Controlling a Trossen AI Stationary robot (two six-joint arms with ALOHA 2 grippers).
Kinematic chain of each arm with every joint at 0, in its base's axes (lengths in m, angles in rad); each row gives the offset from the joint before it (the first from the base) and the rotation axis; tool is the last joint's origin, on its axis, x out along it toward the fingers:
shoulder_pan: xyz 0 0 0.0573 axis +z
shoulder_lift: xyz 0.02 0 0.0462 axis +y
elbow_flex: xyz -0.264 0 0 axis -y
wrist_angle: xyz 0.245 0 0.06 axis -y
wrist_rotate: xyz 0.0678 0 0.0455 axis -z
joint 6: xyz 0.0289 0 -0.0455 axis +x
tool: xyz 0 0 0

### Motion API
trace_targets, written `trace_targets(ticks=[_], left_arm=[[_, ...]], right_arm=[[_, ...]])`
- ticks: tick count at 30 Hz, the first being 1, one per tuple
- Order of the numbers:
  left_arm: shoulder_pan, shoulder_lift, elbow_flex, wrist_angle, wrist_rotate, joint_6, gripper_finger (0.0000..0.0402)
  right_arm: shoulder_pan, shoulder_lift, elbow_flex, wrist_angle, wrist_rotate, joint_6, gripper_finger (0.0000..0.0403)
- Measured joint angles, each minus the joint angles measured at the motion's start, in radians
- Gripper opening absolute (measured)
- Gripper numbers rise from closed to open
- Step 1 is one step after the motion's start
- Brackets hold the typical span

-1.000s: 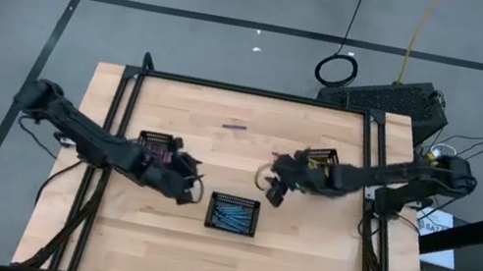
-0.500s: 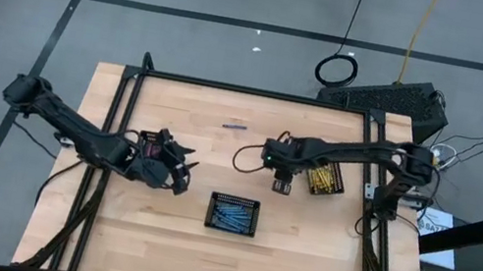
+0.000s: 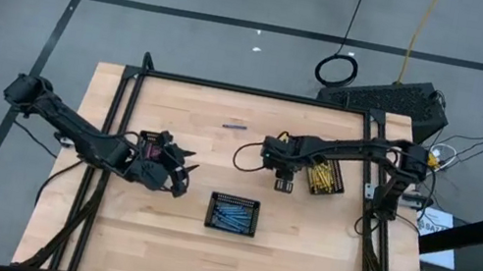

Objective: Sort crayons
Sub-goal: Put the yellow crayon into the right black basket

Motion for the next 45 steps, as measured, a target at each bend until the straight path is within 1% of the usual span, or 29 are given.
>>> trace_targets(ticks=[3,7,12,16,17,23,27,30,33,37,41,43,45], left_arm=[[0.0,0.0,0.0,0.0,0.0,0.0,0.0171],[0.0,0.0,0.0,0.0,0.001,0.0,0.0171],[-0.001,0.0,0.0,-0.001,0.001,0.0,0.0171],[-0.013,0.0,0.0,-0.002,0.001,0.0,0.0171],[-0.015,0.0,0.0,-0.002,0.001,0.0,0.0171],[-0.019,0.0,0.0,-0.002,0.001,0.0,0.017],[-0.019,0.0,0.0,-0.002,0.001,0.0,0.017],[-0.019,0.0,0.0,-0.002,0.001,0.0,0.017],[-0.019,0.0,0.0,-0.001,0.001,0.0,0.017],[-0.019,0.0,0.0,-0.001,0.001,0.0,0.017],[-0.019,0.0,0.0,0.001,0.001,0.0,0.017],[-0.019,0.0,0.0,0.001,0.001,0.0,0.017],[-0.019,0.0,0.0,0.0,0.001,0.0,0.017]], right_arm=[[-0.012,0.0,0.0,0.0,-0.008,-0.001,0.0139],[-0.026,0.001,-0.001,0.016,-0.1,-0.005,0.0139],[-0.026,0.004,-0.001,0.038,-0.107,-0.007,0.0139],[-0.012,0.003,-0.001,0.047,-0.185,-0.001,0.0139],[-0.002,0.002,-0.001,0.047,-0.189,0.002,0.0139],[0.054,0.002,-0.001,0.04,-0.126,-0.007,0.0129],[0.081,0.002,-0.001,0.014,-0.125,-0.05,0.0111],[0.102,0.002,-0.002,0.006,-0.125,-0.104,0.0094],[0.112,0.002,-0.024,0.037,-0.124,-0.11,0.0078],[0.115,-0.002,-0.052,0.051,-0.127,-0.078,0.0051],[0.138,-0.009,-0.046,0.056,-0.117,-0.017,0.0011],[0.164,-0.027,-0.043,0.074,-0.086,-0.005,0.0007],[0.2,-0.072,-0.04,0.109,-0.008,0.016,0.0006]])
